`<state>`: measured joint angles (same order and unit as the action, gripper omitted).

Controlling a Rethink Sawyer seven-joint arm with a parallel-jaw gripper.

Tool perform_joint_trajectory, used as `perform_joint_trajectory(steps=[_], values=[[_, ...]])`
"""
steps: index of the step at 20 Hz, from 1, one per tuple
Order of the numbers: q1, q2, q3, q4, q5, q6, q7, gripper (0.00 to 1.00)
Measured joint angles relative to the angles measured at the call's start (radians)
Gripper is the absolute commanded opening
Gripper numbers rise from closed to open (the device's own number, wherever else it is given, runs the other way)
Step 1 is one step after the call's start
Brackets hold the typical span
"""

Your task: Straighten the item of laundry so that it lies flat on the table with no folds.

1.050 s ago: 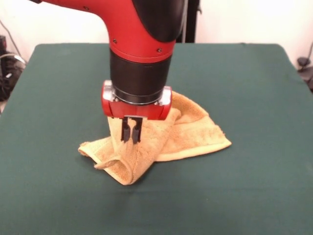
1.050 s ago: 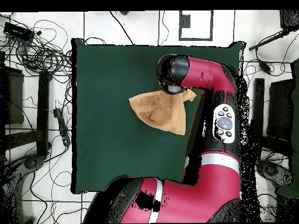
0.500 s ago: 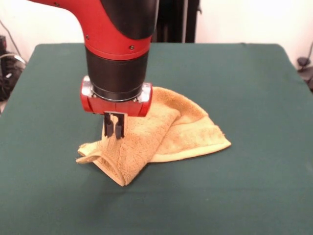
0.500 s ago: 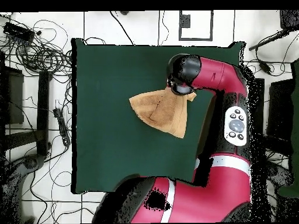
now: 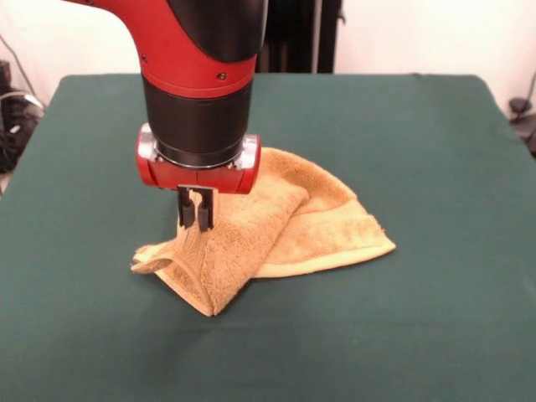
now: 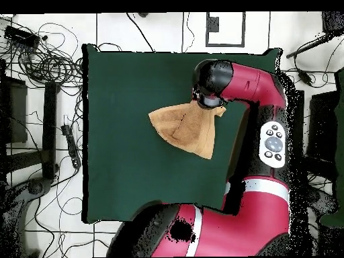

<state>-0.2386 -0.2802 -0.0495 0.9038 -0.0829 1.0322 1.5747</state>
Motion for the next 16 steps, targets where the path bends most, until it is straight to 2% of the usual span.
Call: perform_joint_trajectory(steps=[16], values=[[0.0, -0.004, 0.001, -0.012, -0.003, 0.037, 0.0, 0.0]])
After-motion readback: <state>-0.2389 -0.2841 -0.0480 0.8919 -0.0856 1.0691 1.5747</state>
